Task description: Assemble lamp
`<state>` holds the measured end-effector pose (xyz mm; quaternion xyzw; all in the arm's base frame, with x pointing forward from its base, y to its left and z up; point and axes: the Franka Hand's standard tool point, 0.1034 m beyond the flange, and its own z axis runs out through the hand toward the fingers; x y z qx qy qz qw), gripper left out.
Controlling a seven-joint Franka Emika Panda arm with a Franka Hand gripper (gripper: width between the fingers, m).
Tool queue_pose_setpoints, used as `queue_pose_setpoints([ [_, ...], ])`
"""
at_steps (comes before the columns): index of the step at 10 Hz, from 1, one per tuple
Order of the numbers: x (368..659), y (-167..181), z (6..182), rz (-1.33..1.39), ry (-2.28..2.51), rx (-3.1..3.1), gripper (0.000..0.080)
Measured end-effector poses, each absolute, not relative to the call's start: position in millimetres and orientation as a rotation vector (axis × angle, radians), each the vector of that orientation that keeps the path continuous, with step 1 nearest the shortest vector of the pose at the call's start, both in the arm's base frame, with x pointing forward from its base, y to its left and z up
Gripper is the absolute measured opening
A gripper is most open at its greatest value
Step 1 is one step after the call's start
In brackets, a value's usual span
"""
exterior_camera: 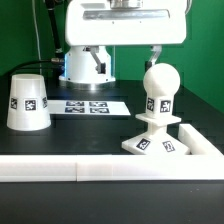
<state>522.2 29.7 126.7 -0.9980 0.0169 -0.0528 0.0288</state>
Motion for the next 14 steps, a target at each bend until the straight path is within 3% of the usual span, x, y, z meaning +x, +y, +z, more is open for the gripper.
queue_pose_setpoints([
  [2,504,21,122.5,-0.11,0.201,-3.078,0.0698],
  [6,468,-62,119.0,-0.086,0.168,-3.111,0.0698],
  [11,464,-73,117.3,-0.08,0.131,-3.117,0.0698],
  [14,447,-97,111.7,-0.069,0.033,-3.129,0.0698],
])
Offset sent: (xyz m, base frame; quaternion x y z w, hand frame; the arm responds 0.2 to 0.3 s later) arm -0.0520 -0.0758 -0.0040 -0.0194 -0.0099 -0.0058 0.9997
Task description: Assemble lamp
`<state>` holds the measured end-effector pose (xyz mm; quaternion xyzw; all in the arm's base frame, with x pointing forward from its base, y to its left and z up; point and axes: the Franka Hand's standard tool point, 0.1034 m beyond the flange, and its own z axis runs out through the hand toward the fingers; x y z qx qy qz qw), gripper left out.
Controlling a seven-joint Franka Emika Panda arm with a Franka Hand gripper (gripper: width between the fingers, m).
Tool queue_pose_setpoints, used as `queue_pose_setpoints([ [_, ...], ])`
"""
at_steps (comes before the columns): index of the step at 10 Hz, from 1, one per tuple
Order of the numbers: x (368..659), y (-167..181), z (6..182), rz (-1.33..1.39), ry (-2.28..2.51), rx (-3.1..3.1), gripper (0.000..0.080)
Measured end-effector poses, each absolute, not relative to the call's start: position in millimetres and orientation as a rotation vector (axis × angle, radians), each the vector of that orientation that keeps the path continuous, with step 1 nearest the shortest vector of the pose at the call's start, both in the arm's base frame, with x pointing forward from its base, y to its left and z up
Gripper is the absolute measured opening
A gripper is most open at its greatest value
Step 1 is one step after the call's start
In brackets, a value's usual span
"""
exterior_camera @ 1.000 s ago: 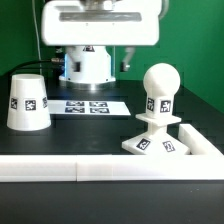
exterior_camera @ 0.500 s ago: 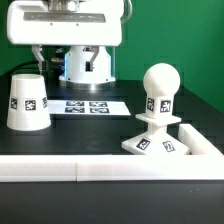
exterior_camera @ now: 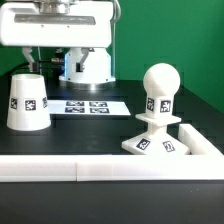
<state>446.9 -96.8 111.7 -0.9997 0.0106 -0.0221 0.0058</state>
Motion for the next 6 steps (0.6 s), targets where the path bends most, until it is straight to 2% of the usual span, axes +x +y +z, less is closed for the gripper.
queue_pose_setpoints([
  [6,431,-104,100.4,-0.034,-0.002,-3.129,0.0698],
])
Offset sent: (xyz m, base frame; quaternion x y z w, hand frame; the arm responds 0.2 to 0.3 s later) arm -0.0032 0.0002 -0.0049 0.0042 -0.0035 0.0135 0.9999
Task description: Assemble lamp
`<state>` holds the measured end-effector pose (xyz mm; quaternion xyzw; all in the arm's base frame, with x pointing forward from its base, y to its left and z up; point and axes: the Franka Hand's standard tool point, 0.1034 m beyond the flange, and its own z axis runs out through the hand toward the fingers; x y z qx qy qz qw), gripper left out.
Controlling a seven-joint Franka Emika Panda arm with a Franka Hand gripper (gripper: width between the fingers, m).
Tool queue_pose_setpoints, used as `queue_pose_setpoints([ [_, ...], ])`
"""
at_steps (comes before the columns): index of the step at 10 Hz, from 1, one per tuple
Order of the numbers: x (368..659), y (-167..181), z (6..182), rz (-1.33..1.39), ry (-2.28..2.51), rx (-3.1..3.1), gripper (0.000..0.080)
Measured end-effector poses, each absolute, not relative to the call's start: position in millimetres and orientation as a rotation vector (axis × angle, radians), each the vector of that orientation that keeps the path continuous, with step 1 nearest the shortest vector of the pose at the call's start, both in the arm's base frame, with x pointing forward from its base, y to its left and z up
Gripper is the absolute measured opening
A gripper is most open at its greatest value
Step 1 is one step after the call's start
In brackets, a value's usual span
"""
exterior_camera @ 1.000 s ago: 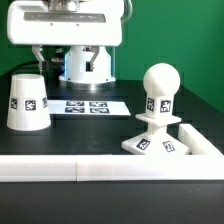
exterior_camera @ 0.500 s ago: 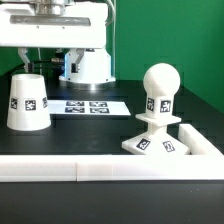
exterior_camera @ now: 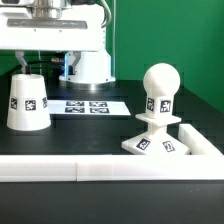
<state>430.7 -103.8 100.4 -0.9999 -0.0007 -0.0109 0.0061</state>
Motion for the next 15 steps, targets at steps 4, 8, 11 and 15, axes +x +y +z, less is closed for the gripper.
queue_pose_setpoints([
  [4,416,-107,91.7,-0.008,0.005,-3.13,0.0698],
  [8,418,-109,78.4,0.01,-0.021,-3.133,0.0698],
  [11,417,-108,77.1,0.013,-0.023,-3.133,0.0436],
  [15,418,-108,78.1,0.009,-0.025,-3.133,0.0043],
])
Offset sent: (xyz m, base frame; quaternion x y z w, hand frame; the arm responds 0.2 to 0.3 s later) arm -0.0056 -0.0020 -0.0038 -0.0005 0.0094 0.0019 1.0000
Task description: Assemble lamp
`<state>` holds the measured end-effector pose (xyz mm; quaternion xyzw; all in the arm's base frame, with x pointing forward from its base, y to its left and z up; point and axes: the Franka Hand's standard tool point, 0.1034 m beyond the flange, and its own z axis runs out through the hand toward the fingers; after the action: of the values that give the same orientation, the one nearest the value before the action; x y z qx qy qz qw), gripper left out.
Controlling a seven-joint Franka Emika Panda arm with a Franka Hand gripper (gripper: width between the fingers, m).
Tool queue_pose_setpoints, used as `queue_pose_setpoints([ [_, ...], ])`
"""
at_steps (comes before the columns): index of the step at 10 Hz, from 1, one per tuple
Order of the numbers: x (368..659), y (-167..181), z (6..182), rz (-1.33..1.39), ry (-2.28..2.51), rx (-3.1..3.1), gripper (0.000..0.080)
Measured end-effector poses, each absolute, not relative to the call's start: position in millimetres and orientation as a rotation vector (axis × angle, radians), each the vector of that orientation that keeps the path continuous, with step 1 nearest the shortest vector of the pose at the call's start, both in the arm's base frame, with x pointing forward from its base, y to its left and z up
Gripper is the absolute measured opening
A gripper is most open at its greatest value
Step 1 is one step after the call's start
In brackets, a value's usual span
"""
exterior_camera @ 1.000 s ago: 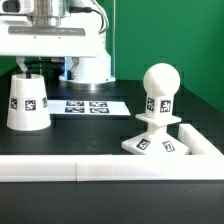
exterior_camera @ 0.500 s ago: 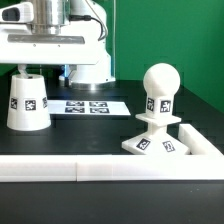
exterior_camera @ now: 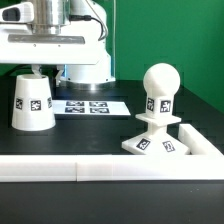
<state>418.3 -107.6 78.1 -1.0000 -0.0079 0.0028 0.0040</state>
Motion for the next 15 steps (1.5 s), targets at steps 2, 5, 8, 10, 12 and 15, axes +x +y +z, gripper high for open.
queue_pose_setpoints([
  [2,418,-108,78.0,0.009,-0.025,-3.133,0.0043],
  [5,419,-103,78.8,0.014,0.002,-3.131,0.0043],
  [8,438,-52,105.2,0.042,0.07,-3.093,0.0044],
  [10,460,-31,129.3,0.063,0.071,-3.055,0.0044],
  [12,486,-13,149.3,0.005,0.055,-3.016,0.0044],
  [15,495,-3,156.9,-0.001,0.152,-3.005,0.0044],
])
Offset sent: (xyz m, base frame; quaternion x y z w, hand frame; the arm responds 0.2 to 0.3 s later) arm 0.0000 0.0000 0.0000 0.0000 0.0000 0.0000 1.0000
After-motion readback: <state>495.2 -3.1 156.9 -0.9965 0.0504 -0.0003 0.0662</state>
